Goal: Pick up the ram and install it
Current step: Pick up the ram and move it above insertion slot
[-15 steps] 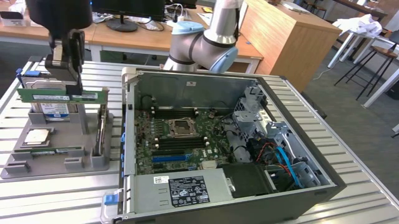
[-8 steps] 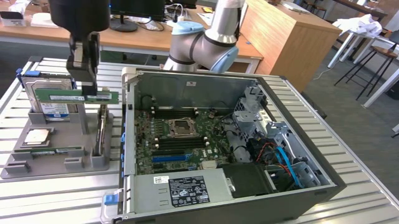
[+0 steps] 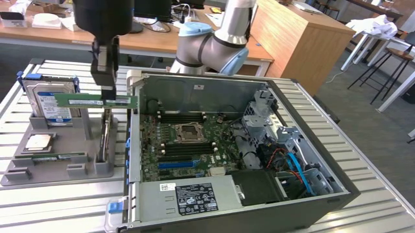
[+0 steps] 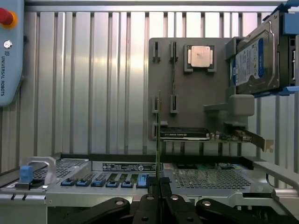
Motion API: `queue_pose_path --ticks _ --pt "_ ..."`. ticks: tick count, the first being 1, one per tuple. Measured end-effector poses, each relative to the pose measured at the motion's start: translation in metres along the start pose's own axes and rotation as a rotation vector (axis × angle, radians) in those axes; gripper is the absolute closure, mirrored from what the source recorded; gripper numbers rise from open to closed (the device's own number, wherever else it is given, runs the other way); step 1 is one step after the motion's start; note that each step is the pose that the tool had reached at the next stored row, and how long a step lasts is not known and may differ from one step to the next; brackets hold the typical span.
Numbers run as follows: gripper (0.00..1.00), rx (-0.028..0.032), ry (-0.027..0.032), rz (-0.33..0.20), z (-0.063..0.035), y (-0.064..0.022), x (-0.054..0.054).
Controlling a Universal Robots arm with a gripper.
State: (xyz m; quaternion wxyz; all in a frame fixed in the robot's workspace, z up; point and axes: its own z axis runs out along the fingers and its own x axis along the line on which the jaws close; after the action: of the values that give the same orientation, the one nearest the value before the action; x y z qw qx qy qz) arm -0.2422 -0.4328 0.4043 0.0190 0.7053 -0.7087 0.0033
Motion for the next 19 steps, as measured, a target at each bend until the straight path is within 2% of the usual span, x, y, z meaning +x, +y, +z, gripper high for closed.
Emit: queue_pose_path --ticks 19 --pt "0.89 0.0 0.0 0.0 -0.0013 -0.0637 0.0"
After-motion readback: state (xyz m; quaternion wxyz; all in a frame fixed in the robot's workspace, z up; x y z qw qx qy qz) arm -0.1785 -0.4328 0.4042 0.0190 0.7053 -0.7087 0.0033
